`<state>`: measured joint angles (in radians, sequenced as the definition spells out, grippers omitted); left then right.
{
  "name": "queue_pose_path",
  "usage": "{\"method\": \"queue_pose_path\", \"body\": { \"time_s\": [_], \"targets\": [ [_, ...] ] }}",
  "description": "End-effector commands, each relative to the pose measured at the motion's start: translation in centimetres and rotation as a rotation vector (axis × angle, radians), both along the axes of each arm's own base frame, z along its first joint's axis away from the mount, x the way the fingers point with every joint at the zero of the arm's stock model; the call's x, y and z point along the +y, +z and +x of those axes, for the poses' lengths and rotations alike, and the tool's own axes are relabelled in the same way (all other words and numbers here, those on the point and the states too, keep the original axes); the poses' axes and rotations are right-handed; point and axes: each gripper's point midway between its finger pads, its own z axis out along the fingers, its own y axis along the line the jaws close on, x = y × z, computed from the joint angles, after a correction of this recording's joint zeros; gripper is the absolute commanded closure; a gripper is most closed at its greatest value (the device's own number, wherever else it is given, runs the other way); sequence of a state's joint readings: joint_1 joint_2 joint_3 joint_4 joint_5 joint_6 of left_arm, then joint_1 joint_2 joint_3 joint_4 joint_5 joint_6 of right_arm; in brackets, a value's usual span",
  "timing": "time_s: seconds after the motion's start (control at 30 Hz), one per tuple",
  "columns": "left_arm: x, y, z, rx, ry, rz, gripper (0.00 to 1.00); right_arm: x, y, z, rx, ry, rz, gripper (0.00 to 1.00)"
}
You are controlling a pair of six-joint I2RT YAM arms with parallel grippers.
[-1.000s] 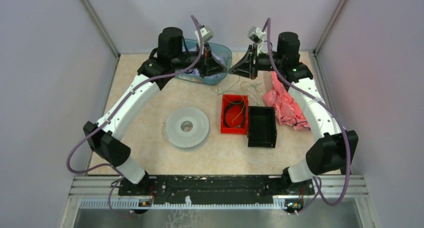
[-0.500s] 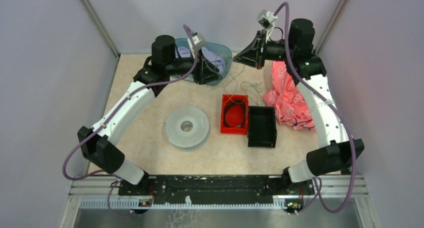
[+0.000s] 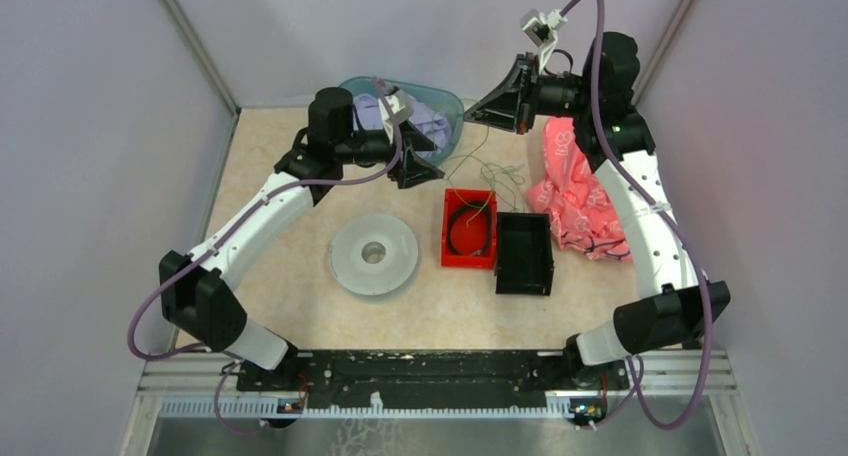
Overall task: Wrap the cables
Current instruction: Adjust the cable at the center of the board.
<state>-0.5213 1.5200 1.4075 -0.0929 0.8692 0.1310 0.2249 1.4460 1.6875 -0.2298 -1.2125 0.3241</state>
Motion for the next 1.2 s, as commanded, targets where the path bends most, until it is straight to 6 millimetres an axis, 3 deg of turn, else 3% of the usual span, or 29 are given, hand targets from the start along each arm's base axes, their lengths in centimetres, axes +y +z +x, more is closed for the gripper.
{"method": "queue_pose_path", "body": {
  "time_s": [0.0, 0.17, 0.4, 0.73, 0.87, 1.17],
  "targets": [
    [-0.4, 0.8, 0.4, -0.063, 0.002, -0.033, 0.28, -0.1, 1.8, -1.3, -0.03, 0.041, 0.036, 1.0],
    [-1.1, 0.5, 1.3, -0.003, 0.017, -0.06, 0.3, 0.0, 0.8, -1.0, -0.005, 0.042, 0.033, 1.0],
    [-1.4, -0.1, 1.1, 0.028, 0.004, -0.076, 0.23, 0.1, -0.2, -0.4, 0.034, 0.031, 0.029, 1.0],
    [-1.3, -1.2, -1.3, -0.046, -0.115, -0.061, 0.13, 0.3, -1.3, 1.1, 0.104, -0.004, 0.022, 1.0],
    [-1.5, -1.4, -1.0, -0.05, -0.116, -0.058, 0.18, 0.5, -1.5, 1.0, 0.12, 0.002, 0.026, 1.0],
    [-2.0, -1.5, -0.8, -0.024, -0.139, -0.067, 0.43, 0.6, -2.7, 1.1, 0.15, 0.004, 0.015, 1.0]
  ]
}}
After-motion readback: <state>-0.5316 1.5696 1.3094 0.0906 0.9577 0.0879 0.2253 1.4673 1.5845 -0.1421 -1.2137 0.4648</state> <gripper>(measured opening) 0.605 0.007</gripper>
